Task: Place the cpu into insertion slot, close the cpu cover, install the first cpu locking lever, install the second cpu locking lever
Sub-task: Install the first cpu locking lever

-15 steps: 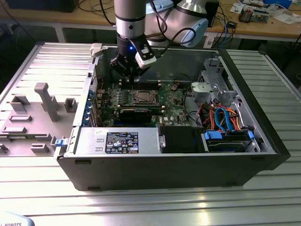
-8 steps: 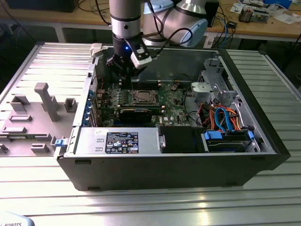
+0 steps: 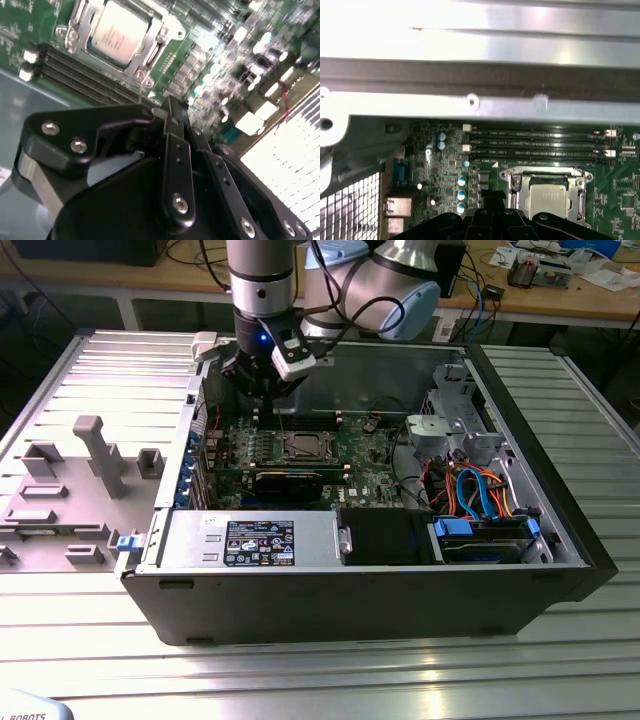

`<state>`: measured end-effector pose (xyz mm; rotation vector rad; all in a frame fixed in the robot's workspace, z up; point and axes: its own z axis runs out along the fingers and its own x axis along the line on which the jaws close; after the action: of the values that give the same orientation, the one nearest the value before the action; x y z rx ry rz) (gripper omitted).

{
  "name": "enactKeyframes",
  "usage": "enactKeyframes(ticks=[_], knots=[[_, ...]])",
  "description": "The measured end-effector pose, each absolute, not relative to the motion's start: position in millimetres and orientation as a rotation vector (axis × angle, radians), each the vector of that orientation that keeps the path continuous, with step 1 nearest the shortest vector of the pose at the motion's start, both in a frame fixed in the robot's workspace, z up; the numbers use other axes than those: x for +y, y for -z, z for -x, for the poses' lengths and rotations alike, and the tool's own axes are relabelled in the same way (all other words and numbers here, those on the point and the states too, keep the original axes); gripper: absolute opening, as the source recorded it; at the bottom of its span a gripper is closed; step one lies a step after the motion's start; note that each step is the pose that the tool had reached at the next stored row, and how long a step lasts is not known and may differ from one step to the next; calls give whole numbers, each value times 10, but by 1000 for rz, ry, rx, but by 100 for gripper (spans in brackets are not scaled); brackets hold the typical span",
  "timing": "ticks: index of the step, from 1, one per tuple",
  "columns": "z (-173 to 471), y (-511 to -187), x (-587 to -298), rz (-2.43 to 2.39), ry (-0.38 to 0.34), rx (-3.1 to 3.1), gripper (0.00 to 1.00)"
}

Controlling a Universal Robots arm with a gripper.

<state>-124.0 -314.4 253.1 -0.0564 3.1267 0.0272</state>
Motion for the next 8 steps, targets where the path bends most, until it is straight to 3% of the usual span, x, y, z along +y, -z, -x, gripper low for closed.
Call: enactKeyframes(ticks=[8], knots=[[1228,-2529,-3130,56,-27,3126,11]])
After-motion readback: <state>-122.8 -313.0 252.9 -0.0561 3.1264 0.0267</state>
